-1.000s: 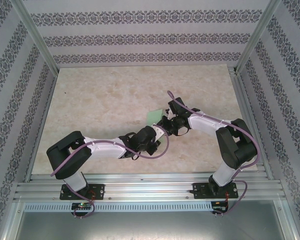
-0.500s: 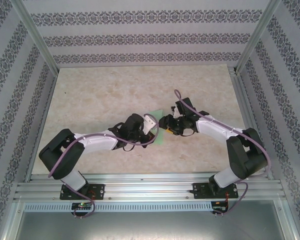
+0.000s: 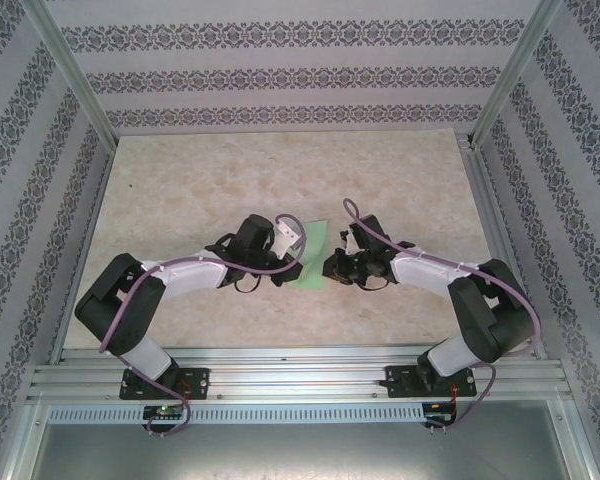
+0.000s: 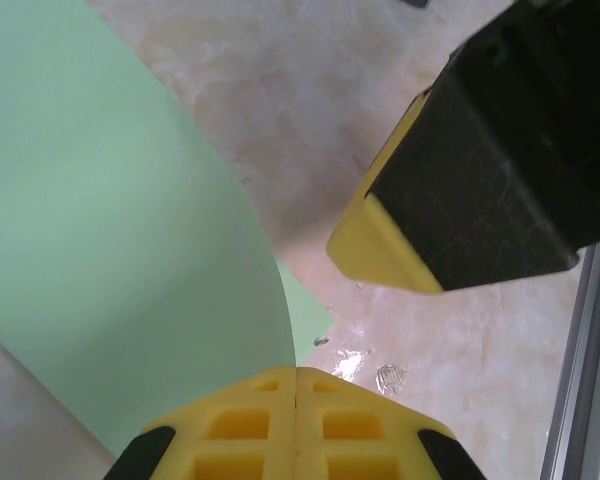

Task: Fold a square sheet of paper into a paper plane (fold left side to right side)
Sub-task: Fold the triangle a second time at the center of the table.

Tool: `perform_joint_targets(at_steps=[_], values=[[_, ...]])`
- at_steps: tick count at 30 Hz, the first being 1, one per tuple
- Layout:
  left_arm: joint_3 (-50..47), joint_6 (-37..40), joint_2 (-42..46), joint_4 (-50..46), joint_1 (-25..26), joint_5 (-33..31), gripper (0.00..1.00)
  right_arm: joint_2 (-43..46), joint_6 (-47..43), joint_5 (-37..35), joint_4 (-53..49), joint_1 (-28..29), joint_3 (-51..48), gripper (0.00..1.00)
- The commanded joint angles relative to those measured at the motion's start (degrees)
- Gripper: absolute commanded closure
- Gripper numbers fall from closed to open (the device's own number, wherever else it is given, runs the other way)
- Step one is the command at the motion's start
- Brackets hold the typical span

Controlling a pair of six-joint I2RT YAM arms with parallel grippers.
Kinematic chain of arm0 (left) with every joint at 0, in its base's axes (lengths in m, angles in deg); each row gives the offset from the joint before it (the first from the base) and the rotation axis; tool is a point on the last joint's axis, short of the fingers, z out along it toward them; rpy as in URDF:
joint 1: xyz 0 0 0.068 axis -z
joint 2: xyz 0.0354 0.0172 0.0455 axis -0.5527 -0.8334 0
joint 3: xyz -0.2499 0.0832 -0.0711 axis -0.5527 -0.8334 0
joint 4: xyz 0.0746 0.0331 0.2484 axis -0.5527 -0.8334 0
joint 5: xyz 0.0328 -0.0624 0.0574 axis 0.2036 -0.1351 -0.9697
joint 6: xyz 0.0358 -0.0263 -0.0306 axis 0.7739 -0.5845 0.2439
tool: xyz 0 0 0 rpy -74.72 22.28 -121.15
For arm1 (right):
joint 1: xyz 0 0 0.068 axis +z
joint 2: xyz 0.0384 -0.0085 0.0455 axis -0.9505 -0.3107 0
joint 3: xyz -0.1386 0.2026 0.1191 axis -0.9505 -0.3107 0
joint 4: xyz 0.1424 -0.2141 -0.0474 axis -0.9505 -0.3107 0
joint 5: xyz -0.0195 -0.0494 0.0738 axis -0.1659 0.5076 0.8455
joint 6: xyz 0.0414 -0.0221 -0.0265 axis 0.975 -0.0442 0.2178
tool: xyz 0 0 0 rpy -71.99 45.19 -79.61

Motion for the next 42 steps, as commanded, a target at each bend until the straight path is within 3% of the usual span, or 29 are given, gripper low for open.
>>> perform_joint_targets(at_steps=[1,24,42], values=[[2.2,2.7,-0.8,-2.9,-1.5,1.9,1.0,-2.1,1.4,0.2,4.4,1.4,-0.4,0.9],[8.2,7.0,-6.9,-8.5,-5.1,1.4,0.97,-10.2,-2.8,-8.3,-8.1,4.3,4.5,0.91],[12.3,11.0,-10.8,-13.1,-6.8,0.4,0.95,-11.5,-4.2,-9.8,-11.1,5.1,6.3,0.91]])
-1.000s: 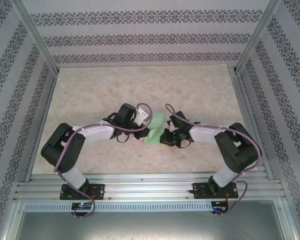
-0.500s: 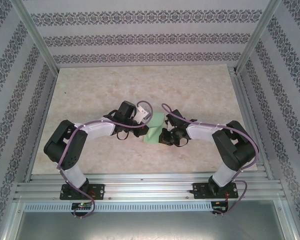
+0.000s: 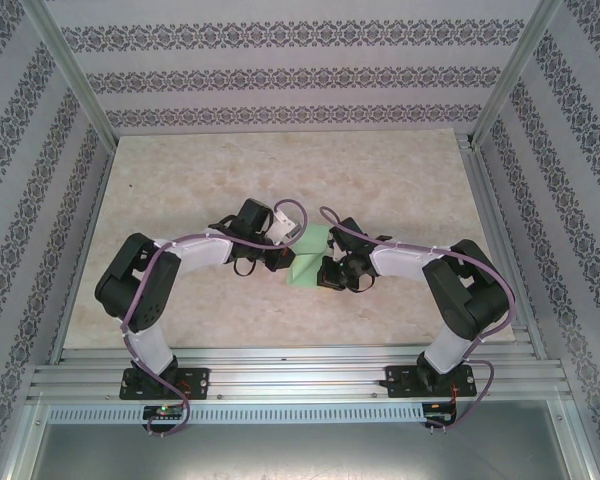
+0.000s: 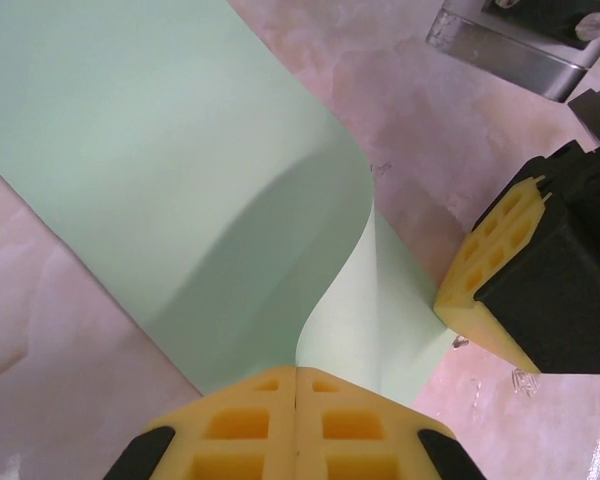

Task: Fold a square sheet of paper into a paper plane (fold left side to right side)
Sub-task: Fold the triangle a second time at the center of the table.

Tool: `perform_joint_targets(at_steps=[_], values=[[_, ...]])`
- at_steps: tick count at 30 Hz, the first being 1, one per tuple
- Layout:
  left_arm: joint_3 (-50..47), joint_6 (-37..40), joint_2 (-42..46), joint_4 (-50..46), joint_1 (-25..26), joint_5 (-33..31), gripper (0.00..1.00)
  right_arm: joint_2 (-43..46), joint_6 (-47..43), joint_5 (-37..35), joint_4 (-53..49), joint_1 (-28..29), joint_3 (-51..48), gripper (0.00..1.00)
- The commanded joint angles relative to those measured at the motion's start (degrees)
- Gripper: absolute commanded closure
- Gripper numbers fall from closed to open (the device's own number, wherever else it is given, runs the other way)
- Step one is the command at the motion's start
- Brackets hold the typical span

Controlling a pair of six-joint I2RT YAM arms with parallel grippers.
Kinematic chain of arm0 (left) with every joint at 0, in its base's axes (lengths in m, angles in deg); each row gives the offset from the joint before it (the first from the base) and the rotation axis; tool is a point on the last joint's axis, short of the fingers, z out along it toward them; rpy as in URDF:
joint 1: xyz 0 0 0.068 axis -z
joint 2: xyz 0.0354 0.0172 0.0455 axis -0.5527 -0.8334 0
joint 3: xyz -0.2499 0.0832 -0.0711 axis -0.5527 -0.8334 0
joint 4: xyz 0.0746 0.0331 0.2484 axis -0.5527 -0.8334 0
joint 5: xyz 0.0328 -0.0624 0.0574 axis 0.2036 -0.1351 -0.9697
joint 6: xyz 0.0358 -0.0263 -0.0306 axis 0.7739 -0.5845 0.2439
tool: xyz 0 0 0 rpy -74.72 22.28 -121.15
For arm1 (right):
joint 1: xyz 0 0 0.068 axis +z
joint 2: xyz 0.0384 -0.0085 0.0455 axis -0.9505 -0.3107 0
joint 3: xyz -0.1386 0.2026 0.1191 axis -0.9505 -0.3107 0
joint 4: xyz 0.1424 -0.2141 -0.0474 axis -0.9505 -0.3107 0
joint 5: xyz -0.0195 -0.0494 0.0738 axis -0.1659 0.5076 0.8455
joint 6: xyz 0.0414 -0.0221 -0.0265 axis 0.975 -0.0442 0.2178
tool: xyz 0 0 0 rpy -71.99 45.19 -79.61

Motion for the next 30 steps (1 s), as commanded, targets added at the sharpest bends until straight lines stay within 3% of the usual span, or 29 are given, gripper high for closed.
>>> perform_joint_targets(at_steps=[1,30], values=[[1.9,2.4,-1.6,-1.5,-0.8,-0.3,0.95,-2.3,-1.1,-3.7,-3.2,0.7,-0.2,0.91],[5.3,2.0,-7.6,-0.1,-1.8,-2.0,0.95,-3.5,-0.8,-3.4,-2.2,1.9,0.0,0.91]])
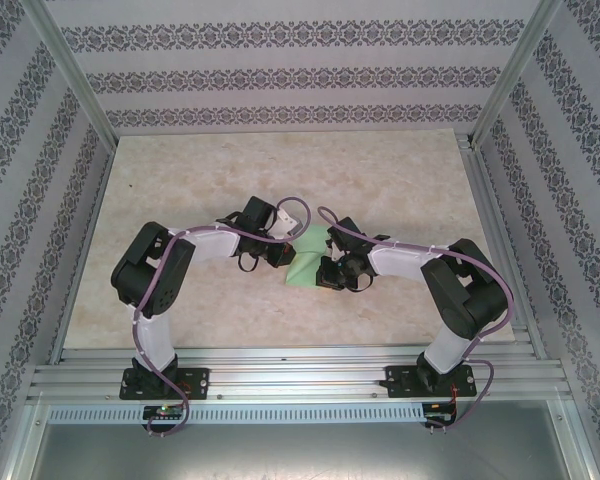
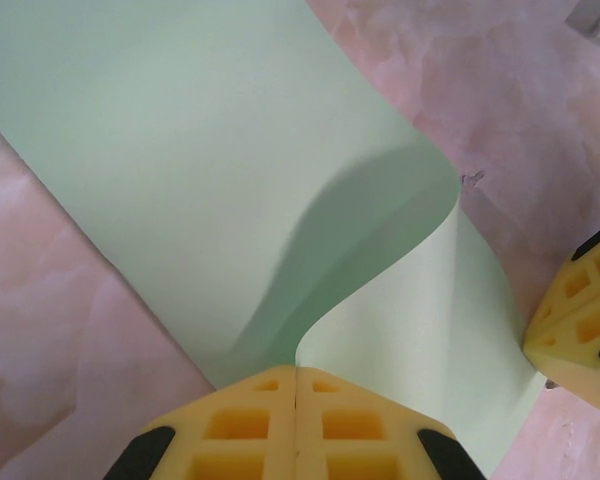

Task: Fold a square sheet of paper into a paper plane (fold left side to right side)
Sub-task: Fold the triangle a second time at the center of the table.

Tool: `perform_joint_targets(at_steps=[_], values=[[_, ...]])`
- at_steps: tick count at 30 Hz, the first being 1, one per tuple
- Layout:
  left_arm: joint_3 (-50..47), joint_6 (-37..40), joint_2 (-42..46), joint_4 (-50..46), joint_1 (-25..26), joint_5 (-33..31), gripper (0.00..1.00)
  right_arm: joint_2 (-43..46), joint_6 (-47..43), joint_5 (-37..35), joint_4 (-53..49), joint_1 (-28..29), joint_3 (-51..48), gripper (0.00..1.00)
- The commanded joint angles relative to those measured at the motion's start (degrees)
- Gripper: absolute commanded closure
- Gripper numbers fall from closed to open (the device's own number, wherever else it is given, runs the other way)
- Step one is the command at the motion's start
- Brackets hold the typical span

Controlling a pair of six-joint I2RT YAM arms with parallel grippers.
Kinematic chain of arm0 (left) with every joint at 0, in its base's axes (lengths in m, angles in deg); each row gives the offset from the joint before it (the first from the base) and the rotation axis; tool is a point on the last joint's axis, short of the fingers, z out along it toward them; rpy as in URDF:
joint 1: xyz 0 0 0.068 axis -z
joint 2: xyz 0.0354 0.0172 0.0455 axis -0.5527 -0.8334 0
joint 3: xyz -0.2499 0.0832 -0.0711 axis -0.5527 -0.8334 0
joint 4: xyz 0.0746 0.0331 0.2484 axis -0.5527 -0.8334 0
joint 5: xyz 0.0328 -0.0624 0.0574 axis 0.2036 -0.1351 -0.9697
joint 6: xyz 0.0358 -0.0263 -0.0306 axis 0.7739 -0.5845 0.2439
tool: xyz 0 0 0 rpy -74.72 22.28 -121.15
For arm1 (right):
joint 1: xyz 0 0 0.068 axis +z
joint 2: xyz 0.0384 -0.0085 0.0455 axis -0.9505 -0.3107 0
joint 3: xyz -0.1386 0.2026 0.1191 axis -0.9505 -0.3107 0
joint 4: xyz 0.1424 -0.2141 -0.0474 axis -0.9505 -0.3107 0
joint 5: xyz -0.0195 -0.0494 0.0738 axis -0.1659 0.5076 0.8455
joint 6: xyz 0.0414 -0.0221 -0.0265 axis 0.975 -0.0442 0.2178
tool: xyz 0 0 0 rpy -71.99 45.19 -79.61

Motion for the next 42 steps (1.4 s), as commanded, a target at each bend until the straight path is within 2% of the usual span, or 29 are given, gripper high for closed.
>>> perform_joint_targets(at_steps=[1,34,42], values=[[1.2,1.4,-0.6,0.1,-0.8,-0.9,0.95,-3.0,-0.9,-2.9,-1.9,1.3,-0.7,0.91],[1.2,1.2,-1.0,0.5,-0.9,-4.1,0.96,-3.8,-1.2,-2.8,-2.4,1.5,0.1,0.9],[-0.6,1.2,-0.7,1.3,-0.9,-3.5,0.95,2.9,-0.8,0.1,-1.6,-1.1,2.1,0.81]])
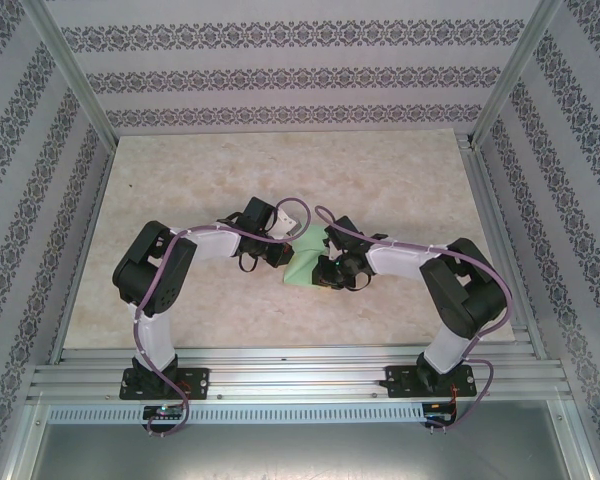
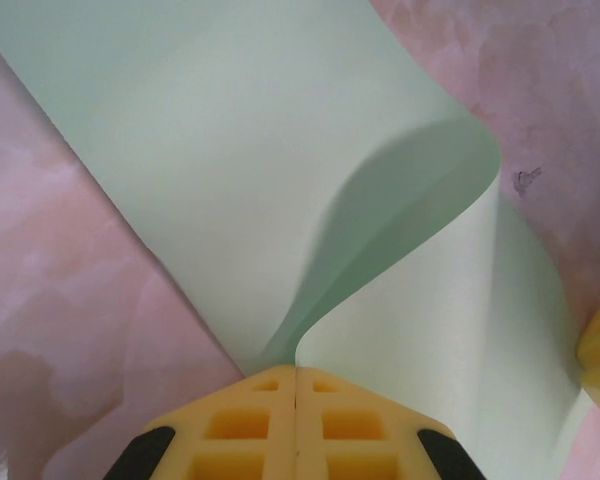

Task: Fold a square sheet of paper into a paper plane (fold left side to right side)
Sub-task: Fold the triangle a second time at the center of the table.

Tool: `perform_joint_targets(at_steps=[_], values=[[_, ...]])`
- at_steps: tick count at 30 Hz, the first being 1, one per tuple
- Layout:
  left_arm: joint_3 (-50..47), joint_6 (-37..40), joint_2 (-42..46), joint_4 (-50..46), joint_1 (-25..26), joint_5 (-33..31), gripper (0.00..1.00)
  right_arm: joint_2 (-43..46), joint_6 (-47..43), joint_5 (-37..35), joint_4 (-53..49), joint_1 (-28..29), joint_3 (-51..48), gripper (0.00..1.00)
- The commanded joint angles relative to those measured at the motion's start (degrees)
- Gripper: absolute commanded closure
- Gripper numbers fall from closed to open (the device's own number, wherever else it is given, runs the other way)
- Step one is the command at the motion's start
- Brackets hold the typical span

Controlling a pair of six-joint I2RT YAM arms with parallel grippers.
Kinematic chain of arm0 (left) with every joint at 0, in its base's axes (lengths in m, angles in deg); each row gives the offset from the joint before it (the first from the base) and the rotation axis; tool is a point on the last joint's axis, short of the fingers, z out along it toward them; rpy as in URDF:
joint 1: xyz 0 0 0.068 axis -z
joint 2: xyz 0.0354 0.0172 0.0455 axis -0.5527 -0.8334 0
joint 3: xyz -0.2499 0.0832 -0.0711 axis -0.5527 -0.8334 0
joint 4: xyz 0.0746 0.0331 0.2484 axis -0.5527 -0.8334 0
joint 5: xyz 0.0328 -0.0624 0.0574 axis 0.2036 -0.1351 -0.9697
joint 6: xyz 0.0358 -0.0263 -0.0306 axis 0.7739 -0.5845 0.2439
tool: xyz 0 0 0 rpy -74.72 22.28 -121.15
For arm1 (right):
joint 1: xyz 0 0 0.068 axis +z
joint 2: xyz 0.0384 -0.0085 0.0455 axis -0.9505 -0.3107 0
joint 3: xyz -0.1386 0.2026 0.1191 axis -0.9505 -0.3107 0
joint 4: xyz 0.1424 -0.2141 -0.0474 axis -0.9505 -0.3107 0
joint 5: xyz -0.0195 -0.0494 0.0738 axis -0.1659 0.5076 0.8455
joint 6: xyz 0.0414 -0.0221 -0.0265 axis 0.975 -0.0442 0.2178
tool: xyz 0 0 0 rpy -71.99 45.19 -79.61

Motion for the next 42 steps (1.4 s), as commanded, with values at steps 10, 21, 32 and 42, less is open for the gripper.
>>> perform_joint_targets(at_steps=[10,21,32,42], values=[[-1.6,0.6,0.0,2.6,-0.5,0.1,0.96,1.7,7.8,2.0,11.0,-2.9,3.5,0.87],[-1.7,0.3,0.0,3.2,-0.2,0.3,0.96,-5.5,11.4,2.4,17.0,-2.0,7.0,0.9],[-0.8,0.1,-0.3,3.5,0.3,1.0,0.95,-7.4,10.0,0.4,14.1,-1.9,7.1,0.9],[-0.4,-0.1,-0.8,3.5,0.4,0.9,0.95,-7.8,8.5,-0.9,11.0,-1.9,6.9,0.89]])
